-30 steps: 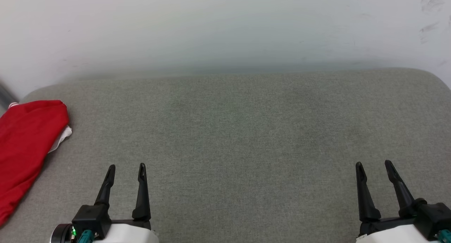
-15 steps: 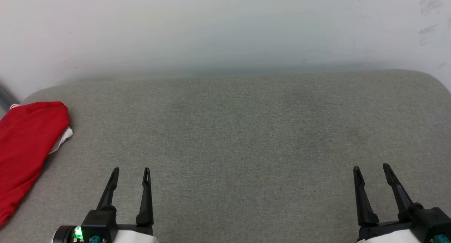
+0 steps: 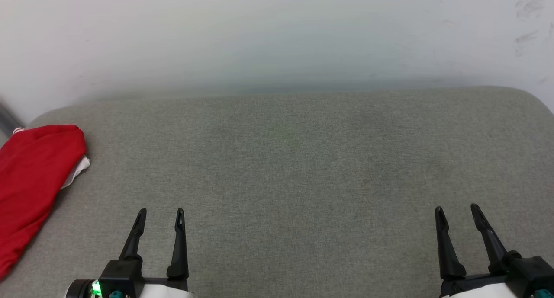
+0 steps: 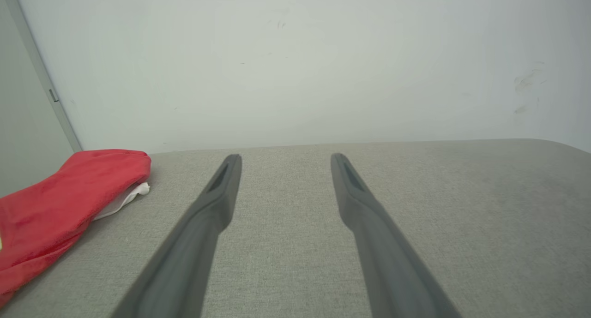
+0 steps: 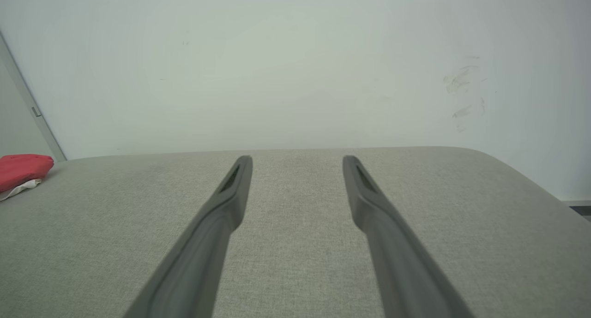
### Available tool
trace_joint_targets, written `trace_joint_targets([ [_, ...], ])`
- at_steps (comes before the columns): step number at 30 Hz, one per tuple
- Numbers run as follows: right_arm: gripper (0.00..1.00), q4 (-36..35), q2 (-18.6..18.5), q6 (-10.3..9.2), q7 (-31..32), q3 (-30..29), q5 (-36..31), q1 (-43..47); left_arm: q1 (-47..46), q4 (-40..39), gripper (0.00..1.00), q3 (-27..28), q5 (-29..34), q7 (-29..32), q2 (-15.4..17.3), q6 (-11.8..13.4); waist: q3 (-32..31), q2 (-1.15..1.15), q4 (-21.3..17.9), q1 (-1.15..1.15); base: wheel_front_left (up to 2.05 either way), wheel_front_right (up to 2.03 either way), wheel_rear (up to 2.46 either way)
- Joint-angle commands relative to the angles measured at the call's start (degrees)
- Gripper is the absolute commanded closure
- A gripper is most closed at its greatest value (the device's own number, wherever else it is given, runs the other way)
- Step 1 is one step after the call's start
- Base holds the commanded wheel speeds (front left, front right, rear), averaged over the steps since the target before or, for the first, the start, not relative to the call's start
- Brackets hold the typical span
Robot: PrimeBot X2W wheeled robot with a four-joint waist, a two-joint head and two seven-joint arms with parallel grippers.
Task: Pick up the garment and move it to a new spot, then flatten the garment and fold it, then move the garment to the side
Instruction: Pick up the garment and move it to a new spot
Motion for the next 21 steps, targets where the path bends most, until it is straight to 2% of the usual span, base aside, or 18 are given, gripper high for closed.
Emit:
trace_joint_targets([
  [1,0.0,0.13,-0.05,-0.02,-0.14,-0.03,0.24,0.45,0.38,0.11,0.0,0.15,-0.09,-0.15,-0.08,0.07,-0.02,0.0,0.06,0.0,0.0,0.0,0.0],
  [11,0.0,-0.33,-0.05,-0.01,-0.14,0.24,-0.24,0.92,-0.43,0.29,0.0,0.18,-0.56,-0.15,-0.08,0.57,-0.07,0.0,2.46,0.0,0.0,0.0,0.0],
  [21,0.0,-0.53,-0.04,-0.01,-0.14,0.55,-0.34,1.66,-0.84,0.88,0.0,1.52,-0.52,-0.15,-0.08,0.24,0.07,0.0,9.64,0.0,0.0,0.0,0.0],
])
